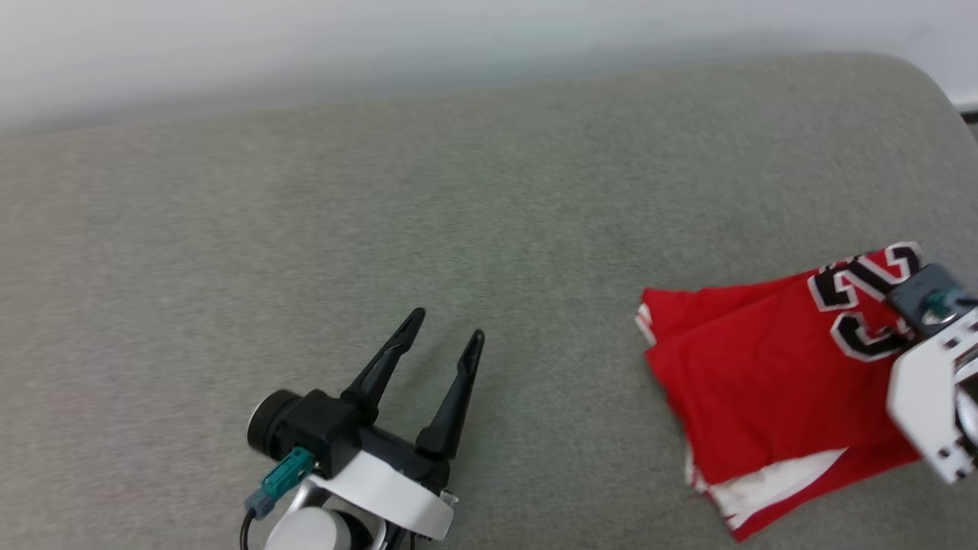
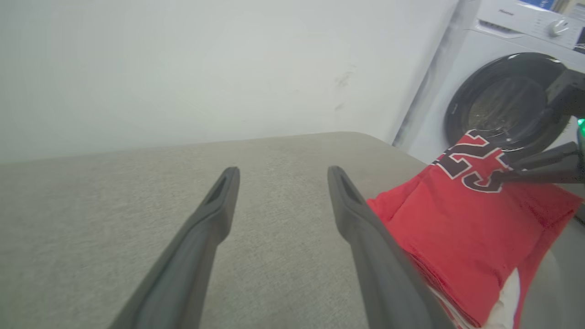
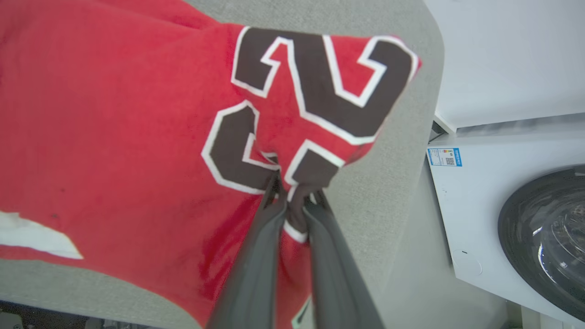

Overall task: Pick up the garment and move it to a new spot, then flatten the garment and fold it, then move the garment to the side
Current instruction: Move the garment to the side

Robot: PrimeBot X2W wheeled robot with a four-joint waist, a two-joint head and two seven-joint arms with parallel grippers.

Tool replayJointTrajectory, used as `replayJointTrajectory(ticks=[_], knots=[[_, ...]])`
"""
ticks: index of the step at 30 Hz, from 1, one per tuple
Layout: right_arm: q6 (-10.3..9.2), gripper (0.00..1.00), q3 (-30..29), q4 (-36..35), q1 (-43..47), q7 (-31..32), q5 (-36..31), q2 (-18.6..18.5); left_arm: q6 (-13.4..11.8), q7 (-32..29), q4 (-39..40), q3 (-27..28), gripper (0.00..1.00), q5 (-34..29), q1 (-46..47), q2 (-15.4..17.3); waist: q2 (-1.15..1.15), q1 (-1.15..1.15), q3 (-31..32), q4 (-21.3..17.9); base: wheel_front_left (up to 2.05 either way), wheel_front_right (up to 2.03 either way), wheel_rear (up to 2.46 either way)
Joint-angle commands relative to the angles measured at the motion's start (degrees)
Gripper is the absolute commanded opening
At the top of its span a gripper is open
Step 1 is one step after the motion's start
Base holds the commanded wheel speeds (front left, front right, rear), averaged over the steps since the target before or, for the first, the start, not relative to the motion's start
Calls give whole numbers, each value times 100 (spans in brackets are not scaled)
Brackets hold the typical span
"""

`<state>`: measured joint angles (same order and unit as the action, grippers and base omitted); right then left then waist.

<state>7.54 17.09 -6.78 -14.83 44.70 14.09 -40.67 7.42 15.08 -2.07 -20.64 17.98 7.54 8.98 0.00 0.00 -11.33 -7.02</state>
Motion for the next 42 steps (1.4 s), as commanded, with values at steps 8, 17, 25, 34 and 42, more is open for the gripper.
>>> replayJointTrajectory(ticks=[8,17,25,34,42], knots=[[-11,0,-179,960,-811,-909,-84,-532,8,3,337,-302,100,-148,694,314,0,0,-1079,-746,0,0,0],[-11,0,-1056,2447,-1308,-2035,-345,-808,-1,-470,1367,-368,100,-398,1348,705,0,0,-2109,-686,0,0,0],[-11,0,-2065,3698,-1535,-2794,-747,-597,-39,-792,2157,-373,100,-507,1552,853,0,0,-2639,-407,0,0,0],[-11,84,-2501,4130,-1697,-3024,-1157,-327,-110,-788,2190,-360,100,-463,1514,891,0,0,-2690,-267,0,0,0],[-11,100,-2650,3604,-1557,-2965,-1429,-260,-216,-425,1653,-319,100,-377,1265,817,0,0,-1985,-187,0,0,0]])
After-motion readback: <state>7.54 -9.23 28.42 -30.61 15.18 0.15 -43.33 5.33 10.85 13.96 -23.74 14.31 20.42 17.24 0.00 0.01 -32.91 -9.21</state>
